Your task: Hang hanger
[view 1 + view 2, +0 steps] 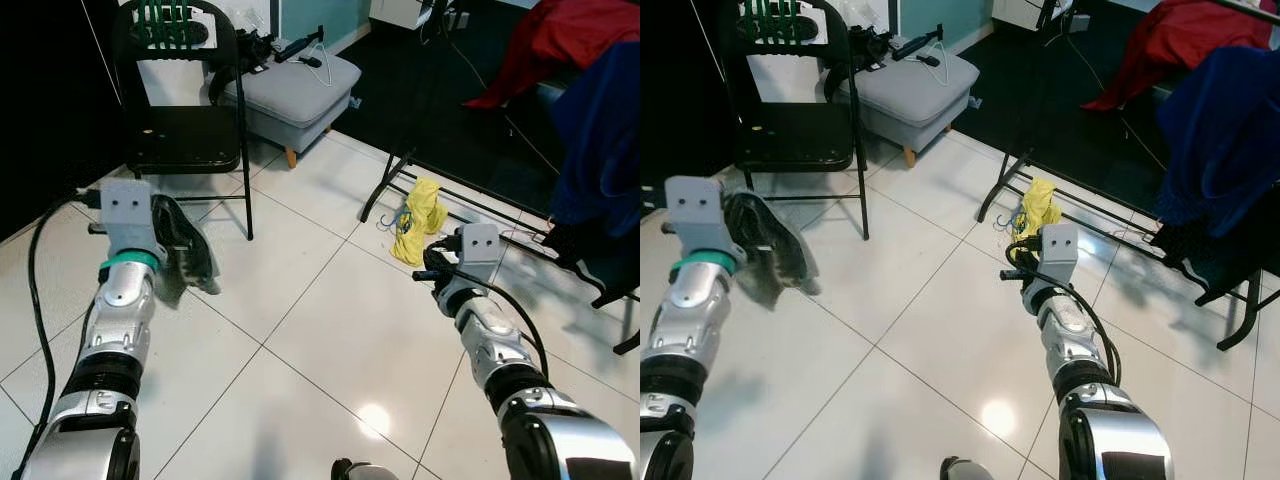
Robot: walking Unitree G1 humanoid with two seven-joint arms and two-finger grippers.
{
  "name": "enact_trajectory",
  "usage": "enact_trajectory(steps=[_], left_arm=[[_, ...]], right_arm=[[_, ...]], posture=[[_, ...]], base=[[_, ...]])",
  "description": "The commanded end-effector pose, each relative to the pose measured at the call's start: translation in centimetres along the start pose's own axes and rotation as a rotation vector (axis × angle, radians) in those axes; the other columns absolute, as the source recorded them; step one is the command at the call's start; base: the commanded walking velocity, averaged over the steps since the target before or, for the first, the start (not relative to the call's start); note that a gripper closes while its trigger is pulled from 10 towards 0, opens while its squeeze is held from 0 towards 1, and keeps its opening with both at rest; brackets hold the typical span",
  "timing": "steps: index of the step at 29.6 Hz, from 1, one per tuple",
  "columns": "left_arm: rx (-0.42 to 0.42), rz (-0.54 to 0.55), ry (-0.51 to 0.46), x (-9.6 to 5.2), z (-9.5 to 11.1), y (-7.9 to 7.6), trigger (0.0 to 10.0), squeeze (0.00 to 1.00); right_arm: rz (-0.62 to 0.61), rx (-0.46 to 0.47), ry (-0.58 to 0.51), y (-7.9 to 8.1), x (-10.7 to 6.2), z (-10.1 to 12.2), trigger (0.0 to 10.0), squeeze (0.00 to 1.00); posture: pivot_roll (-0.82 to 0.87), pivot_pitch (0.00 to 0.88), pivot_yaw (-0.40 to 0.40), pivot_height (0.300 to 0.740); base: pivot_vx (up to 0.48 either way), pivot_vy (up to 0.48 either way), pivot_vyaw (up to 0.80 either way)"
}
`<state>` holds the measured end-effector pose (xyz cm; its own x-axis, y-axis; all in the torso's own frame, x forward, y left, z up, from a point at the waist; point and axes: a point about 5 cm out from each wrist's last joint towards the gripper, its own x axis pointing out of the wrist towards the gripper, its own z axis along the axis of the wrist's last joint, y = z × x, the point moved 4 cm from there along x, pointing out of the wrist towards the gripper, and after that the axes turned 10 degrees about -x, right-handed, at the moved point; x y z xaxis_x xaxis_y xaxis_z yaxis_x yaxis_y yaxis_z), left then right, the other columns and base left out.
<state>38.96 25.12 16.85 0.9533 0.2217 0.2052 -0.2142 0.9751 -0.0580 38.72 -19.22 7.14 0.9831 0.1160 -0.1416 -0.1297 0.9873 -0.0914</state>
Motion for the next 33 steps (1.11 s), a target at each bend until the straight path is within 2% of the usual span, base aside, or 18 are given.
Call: enact_trajectory(steps=[1, 4, 9, 11, 21, 27, 29, 33], left_arm=[[-0.008, 0.018, -0.018, 0.0, 0.8, 0.8, 10.0, 0.00], [-0.009, 0.018, -0.051, 0.2, 2.1, 1.2, 10.0, 0.00], [-0.008, 0.018, -0.061, 0.2, 2.5, 1.4, 10.0, 0.00], [0.005, 0.022, -0.079, 0.2, 3.4, 2.0, 10.0, 0.00], [0.025, 0.025, -0.090, 0.1, 4.2, 2.7, 10.0, 0.00], [0.022, 0.018, -0.085, 0.3, 4.4, 2.4, 10.0, 0.00], [0.005, -0.003, -0.070, 0.6, 4.3, 1.4, 10.0, 0.00], [0.002, -0.031, -0.063, 1.1, 4.5, 0.6, 10.0, 0.00]], right_arm=[[0.011, -0.007, 0.009, 0.1, 0.2, 0.1, 10.0, 0.00], [0.014, -0.002, 0.001, 0.2, 0.3, 0.3, 10.0, 0.00], [0.014, 0.001, -0.001, 0.3, 0.3, 0.3, 10.0, 0.00], [0.022, 0.007, -0.007, 0.6, 0.3, 0.3, 10.0, 0.00], [0.018, 0.020, -0.011, 0.7, 0.1, 0.1, 10.0, 0.00], [0.011, 0.025, -0.012, 0.7, 0.1, 0.0, 10.0, 0.00], [-0.002, 0.030, -0.035, 0.4, 0.2, 0.6, 10.0, 0.00], [-0.021, 0.040, -0.046, 0.0, 0.0, 0.5, 10.0, 0.00]], posture=[[0.04, 0.000, -0.027, 0.740], [0.05, 0.000, -0.025, 0.740], [0.05, 0.000, -0.025, 0.740], [0.06, 0.000, -0.012, 0.740], [0.06, 0.000, 0.004, 0.740], [0.06, 0.000, 0.005, 0.740], [0.02, 0.000, 0.039, 0.740], [0.02, 0.000, 0.050, 0.740]], base=[[0.000, 0.000, 0.00], [0.000, 0.000, 0.00], [0.000, 0.000, 0.00], [0.000, 0.000, 0.00], [0.000, 0.000, 0.00], [0.000, 0.000, 0.00], [0.000, 0.000, 0.00], [0.000, 0.000, 0.00]])
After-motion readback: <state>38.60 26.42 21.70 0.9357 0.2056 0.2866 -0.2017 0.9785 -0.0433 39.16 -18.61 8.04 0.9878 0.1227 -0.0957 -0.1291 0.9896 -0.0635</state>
